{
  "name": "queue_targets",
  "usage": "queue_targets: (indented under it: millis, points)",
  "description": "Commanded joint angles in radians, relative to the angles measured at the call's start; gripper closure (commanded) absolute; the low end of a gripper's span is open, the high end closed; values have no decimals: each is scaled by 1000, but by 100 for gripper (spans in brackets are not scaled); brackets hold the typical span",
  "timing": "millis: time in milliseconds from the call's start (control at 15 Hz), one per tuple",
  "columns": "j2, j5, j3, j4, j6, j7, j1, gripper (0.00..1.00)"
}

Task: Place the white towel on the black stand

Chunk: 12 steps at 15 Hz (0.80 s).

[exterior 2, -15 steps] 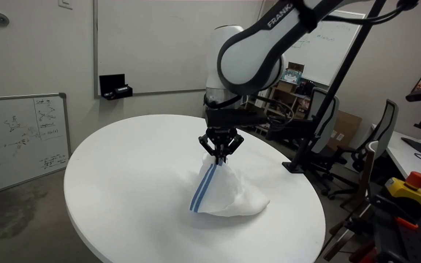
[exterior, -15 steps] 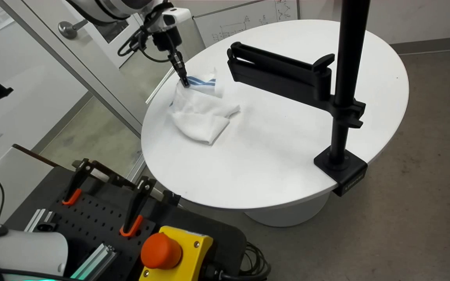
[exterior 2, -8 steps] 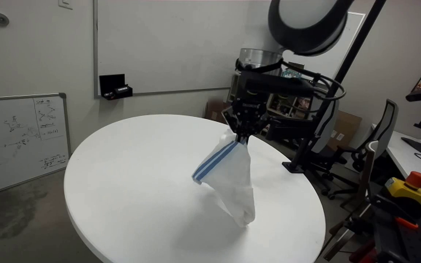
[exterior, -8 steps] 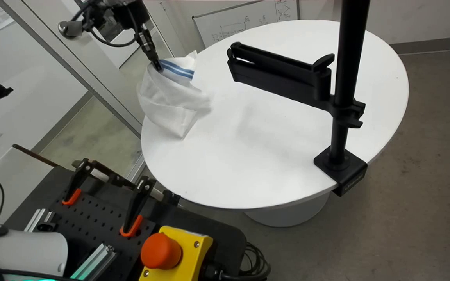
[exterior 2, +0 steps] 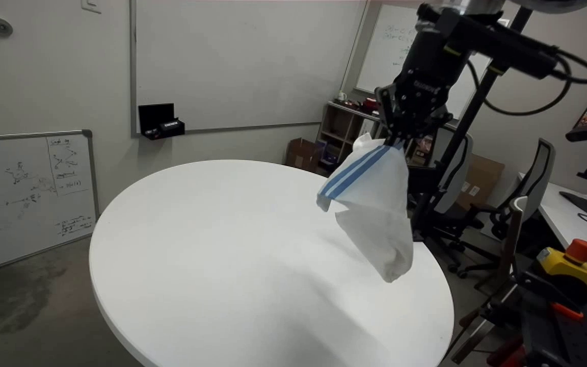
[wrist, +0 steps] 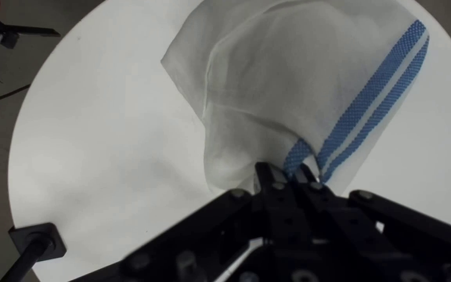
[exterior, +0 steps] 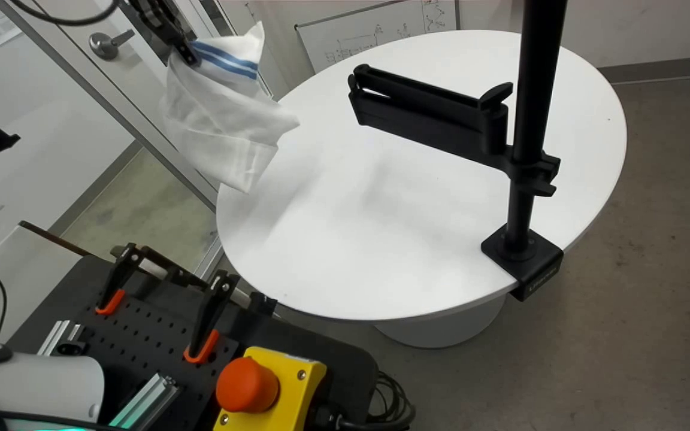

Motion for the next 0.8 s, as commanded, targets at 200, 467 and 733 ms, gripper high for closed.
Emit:
queue_targets:
  millis: [200, 467, 733]
  points:
    - [-315, 3, 38, -99, -68, 15, -143, 99]
    - [-389, -5, 37, -76, -108, 37, -248, 99]
    - [-405, -3, 21, -38, -154, 48, -341, 99]
